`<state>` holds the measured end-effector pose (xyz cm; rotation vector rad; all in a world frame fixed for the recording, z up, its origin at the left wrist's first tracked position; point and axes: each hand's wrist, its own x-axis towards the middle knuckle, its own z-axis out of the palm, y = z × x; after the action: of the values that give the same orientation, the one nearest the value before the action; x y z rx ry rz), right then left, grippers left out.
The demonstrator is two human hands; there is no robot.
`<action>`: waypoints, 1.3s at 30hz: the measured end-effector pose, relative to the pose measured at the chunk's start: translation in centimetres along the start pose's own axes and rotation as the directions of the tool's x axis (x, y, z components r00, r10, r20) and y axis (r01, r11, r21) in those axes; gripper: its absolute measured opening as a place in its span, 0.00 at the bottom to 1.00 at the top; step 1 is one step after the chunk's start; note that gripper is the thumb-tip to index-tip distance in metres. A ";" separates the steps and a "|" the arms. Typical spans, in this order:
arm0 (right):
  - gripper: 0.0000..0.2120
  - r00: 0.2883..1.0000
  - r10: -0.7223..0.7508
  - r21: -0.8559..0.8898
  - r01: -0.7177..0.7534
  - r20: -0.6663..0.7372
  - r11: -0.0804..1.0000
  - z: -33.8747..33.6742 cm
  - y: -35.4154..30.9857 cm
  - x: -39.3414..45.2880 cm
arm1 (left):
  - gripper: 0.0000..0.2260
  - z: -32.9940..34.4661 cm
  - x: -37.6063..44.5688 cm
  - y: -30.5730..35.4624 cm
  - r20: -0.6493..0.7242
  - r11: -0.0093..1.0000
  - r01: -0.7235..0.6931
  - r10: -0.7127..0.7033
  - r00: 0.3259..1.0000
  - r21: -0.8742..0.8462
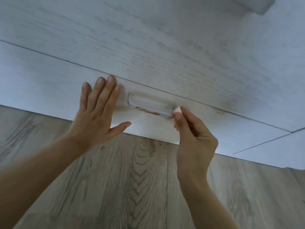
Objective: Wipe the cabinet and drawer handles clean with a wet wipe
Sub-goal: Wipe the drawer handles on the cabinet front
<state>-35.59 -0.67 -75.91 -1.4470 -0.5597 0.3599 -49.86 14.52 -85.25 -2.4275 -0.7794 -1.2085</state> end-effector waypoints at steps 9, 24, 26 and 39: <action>0.06 0.539 -0.720 -0.409 0.832 0.437 0.375 -1.5 1.4 2.0 | 0.43 2.3 0.5 1.6 -0.084 0.989 0.146 -0.144 0.986 0.017; 0.05 0.996 -0.023 -0.008 0.022 -0.081 1.000 0.1 1.8 1.1 | 0.50 2.9 1.5 3.3 -0.115 0.971 0.232 -0.224 0.968 0.061; 0.06 0.988 0.125 0.125 -0.113 -0.088 0.986 0.8 1.4 0.5 | 0.50 2.8 1.6 3.4 -0.107 0.968 0.244 -0.237 0.966 0.057; 0.04 0.930 0.366 0.256 -0.348 -0.026 0.902 0.6 -0.6 0.6 | 0.50 3.1 1.6 3.4 -0.132 0.962 0.270 -0.263 0.956 0.038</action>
<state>-35.53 0.10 -75.26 -1.3107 -0.1753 0.6420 -45.11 13.92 -85.92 -2.2286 -1.1141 -1.4011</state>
